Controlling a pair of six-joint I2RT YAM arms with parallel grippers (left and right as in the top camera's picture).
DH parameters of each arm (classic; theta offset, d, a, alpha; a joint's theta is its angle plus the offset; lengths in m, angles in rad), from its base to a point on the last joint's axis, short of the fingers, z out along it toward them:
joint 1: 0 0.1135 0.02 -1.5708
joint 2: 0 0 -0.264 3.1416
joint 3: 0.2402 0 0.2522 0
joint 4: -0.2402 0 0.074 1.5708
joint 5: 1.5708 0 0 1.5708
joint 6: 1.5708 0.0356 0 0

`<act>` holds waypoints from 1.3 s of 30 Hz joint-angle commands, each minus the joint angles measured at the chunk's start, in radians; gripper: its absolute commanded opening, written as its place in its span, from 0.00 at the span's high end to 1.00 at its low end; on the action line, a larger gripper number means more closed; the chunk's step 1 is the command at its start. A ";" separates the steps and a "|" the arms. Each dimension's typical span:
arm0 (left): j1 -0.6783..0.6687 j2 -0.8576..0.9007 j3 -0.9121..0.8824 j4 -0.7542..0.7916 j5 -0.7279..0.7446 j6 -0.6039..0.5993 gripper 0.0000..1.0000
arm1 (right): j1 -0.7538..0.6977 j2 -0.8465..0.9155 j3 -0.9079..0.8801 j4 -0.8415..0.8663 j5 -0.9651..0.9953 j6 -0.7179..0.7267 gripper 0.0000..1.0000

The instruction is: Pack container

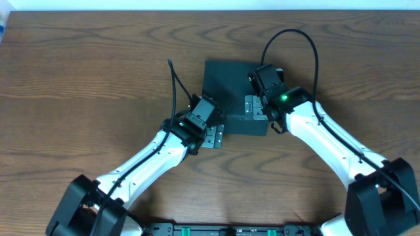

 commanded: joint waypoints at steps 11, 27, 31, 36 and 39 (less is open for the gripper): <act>-0.003 0.113 0.000 0.100 -0.026 0.038 0.05 | -0.012 0.008 -0.024 -0.001 0.026 0.012 0.01; -0.003 0.142 0.000 0.208 -0.078 0.069 0.04 | -0.012 0.008 -0.024 0.002 0.027 0.012 0.01; -0.002 0.142 0.000 0.218 -0.079 0.082 0.04 | -0.012 0.008 -0.024 0.002 0.042 0.012 0.01; -0.002 0.142 0.000 0.235 -0.121 0.082 0.04 | -0.012 0.008 -0.024 0.002 0.044 0.012 0.01; -0.002 0.142 0.000 0.242 -0.127 0.082 0.04 | -0.012 0.008 -0.024 0.002 0.044 0.012 0.01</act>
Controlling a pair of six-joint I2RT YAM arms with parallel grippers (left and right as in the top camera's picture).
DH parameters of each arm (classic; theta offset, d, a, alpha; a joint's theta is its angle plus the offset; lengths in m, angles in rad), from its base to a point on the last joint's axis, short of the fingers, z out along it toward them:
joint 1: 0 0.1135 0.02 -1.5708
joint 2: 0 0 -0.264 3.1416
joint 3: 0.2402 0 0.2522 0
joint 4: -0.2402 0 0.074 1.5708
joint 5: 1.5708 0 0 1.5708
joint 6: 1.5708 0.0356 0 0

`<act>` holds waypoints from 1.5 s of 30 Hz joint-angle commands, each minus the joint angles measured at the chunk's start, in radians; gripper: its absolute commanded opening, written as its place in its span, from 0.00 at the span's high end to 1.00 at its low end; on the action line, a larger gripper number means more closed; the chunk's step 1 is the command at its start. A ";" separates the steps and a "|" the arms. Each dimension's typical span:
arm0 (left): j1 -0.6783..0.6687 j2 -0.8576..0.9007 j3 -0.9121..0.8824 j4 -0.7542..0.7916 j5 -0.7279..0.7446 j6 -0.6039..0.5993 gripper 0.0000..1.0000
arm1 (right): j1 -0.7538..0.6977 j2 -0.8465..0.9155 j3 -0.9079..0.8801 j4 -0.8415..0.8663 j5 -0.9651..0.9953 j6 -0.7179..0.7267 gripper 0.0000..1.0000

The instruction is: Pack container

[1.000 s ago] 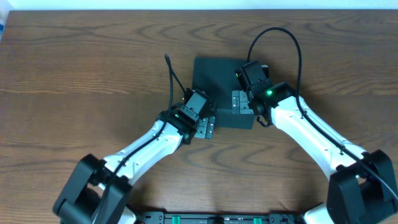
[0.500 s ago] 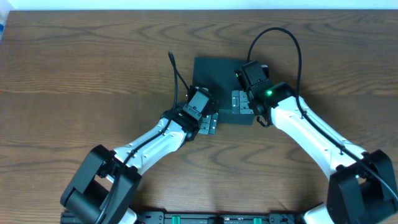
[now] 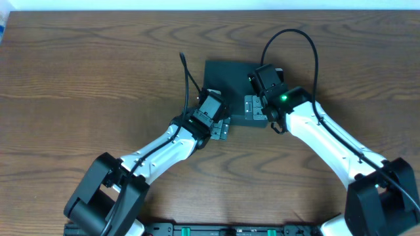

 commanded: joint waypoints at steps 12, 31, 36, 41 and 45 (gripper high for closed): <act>-0.013 -0.172 0.043 -0.111 -0.014 0.011 0.04 | -0.010 -0.049 -0.022 -0.008 0.039 0.012 0.01; 0.387 -0.299 0.060 -0.188 0.060 0.039 0.04 | -0.208 -0.230 -0.022 0.013 0.026 0.011 0.01; 0.392 -0.187 0.060 -0.110 0.119 0.063 0.05 | -0.266 -0.185 -0.022 0.095 0.013 0.011 0.01; 0.392 -0.095 0.060 -0.058 0.128 0.063 0.04 | -0.266 -0.108 -0.022 0.150 0.008 0.011 0.01; 0.392 -0.070 0.060 -0.054 0.165 0.062 0.05 | -0.266 -0.035 -0.022 0.171 -0.001 0.008 0.01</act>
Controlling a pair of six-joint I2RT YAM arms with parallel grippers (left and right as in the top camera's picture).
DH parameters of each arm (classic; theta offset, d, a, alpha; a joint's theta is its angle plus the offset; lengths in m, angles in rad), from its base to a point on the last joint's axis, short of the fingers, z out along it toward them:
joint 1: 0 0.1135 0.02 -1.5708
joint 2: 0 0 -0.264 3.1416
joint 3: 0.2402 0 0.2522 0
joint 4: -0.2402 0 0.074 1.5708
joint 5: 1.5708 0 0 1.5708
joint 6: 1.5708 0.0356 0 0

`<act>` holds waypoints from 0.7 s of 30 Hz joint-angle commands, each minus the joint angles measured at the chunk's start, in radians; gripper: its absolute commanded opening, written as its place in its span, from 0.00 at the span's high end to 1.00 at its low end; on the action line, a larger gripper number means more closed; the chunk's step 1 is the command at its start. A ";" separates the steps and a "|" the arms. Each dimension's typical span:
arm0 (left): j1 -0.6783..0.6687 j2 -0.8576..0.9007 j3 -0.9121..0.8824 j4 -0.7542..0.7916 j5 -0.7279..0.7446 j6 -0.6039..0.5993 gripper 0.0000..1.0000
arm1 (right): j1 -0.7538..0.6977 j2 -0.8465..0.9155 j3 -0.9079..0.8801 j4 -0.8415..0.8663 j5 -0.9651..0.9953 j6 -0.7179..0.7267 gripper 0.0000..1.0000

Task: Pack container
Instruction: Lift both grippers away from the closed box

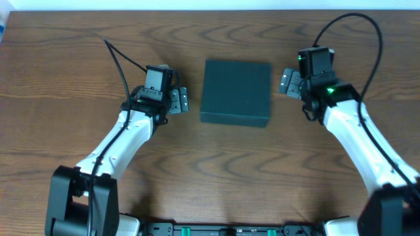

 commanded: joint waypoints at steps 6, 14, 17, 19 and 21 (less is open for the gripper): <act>0.000 0.024 0.012 0.006 0.035 0.013 0.05 | -0.010 0.141 0.000 0.062 -0.024 0.008 0.01; -0.031 0.024 0.012 -0.023 0.082 -0.030 0.04 | -0.018 0.211 0.000 0.167 -0.091 0.008 0.01; -0.055 0.024 0.012 -0.019 0.082 -0.033 0.04 | -0.019 0.216 0.000 0.189 -0.091 0.008 0.01; -0.069 0.024 0.012 -0.026 0.083 -0.049 0.04 | -0.019 0.216 0.000 0.198 -0.091 0.008 0.01; -0.085 0.024 0.012 -0.034 0.083 -0.066 0.04 | -0.018 0.218 0.000 0.212 -0.091 0.008 0.01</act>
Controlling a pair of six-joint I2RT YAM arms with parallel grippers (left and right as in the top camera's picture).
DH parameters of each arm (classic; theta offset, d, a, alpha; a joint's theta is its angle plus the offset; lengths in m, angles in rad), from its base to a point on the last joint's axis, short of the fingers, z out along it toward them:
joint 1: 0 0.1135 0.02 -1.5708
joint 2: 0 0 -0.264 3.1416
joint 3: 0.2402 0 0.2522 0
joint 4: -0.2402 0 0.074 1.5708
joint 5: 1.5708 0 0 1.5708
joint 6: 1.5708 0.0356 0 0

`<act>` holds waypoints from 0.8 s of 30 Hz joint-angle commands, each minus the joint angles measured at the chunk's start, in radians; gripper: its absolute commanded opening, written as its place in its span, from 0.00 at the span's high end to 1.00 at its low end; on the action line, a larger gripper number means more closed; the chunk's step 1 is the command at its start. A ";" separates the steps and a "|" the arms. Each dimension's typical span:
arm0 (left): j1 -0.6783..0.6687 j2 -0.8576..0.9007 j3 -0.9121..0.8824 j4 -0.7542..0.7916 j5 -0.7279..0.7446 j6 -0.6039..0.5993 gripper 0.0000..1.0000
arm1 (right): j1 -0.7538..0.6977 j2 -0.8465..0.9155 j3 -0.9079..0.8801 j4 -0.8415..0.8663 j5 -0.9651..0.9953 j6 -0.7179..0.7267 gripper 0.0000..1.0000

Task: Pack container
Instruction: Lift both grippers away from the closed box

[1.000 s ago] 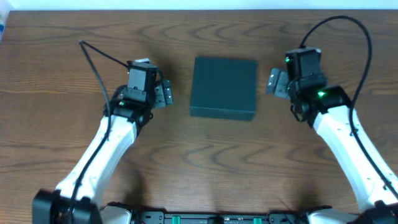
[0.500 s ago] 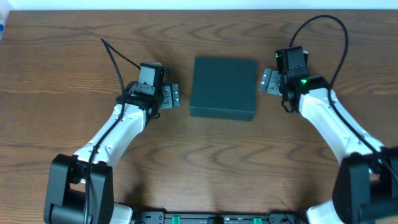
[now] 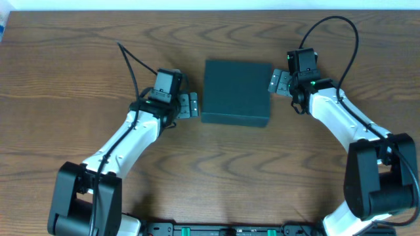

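A dark, closed box-shaped container (image 3: 236,92) lies flat at the middle of the wooden table. My left gripper (image 3: 192,105) sits just off the box's left side, near its front corner and pointing at it. The fingers look pressed together and hold nothing. My right gripper (image 3: 275,81) is close to the box's right side near the back corner, also pointing at it. Its fingers likewise look together and empty. Whether either gripper touches the box wall cannot be told from this height. The box's contents are hidden under its lid.
The brown wooden table (image 3: 79,59) stretches out on all sides of the box. Black cables loop up from both wrists. A dark bar with green marks (image 3: 230,229) runs along the front edge between the two arm bases.
Both grippers have come inward towards the box. The left one was a short way off its left side and is now beside it. The right one has closed in on the right side. The box has not moved.
At first both grippers were at the box's front part, the right one on its lid and the left at the front left corner. A moment later they were still there. Then both stood well apart on either side of the closed box, and now they flank it closely.
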 commanded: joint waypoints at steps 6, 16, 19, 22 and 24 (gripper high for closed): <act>-0.064 0.011 0.012 -0.012 0.006 -0.098 0.04 | -0.005 0.010 0.000 0.033 -0.004 0.008 0.01; -0.090 0.011 0.012 -0.046 -0.006 -0.159 0.04 | -0.005 0.010 0.000 0.072 -0.004 0.008 0.01; -0.090 0.011 0.012 -0.063 -0.012 -0.194 0.04 | -0.005 0.010 0.000 0.072 -0.004 0.008 0.01; -0.093 0.011 0.012 -0.077 -0.013 -0.219 0.05 | -0.005 0.011 0.000 0.072 -0.004 0.008 0.01; -0.094 0.011 0.012 -0.077 -0.016 -0.219 0.05 | -0.005 0.011 0.000 0.072 -0.004 0.008 0.01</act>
